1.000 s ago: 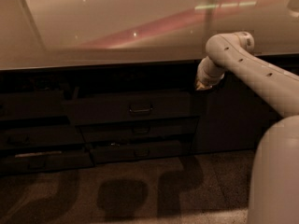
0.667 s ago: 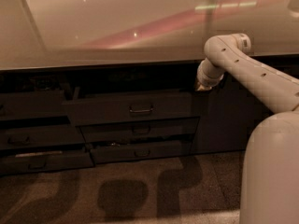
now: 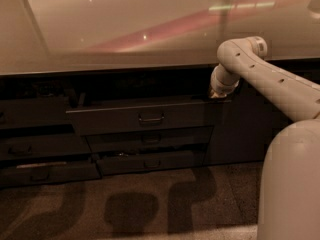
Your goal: Open top drawer
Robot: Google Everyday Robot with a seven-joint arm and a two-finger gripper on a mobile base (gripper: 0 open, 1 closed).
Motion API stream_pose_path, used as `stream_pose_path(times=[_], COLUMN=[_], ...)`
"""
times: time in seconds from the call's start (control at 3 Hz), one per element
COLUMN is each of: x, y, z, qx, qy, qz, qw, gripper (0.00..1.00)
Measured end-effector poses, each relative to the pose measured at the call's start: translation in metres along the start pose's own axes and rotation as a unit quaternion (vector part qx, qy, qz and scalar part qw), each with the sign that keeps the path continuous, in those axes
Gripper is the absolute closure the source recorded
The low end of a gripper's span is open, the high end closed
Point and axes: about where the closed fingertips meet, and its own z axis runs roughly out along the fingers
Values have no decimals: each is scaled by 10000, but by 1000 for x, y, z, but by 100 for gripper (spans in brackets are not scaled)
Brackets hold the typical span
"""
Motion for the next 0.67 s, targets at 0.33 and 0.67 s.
stream_pose_path(times=[0.33, 0.67], x=[0, -2], y=[-1, 11], z=[-2, -2], qx=[0, -9], qy=[0, 102], qz=[0, -36], qw=[10000, 9999], gripper=[100, 100])
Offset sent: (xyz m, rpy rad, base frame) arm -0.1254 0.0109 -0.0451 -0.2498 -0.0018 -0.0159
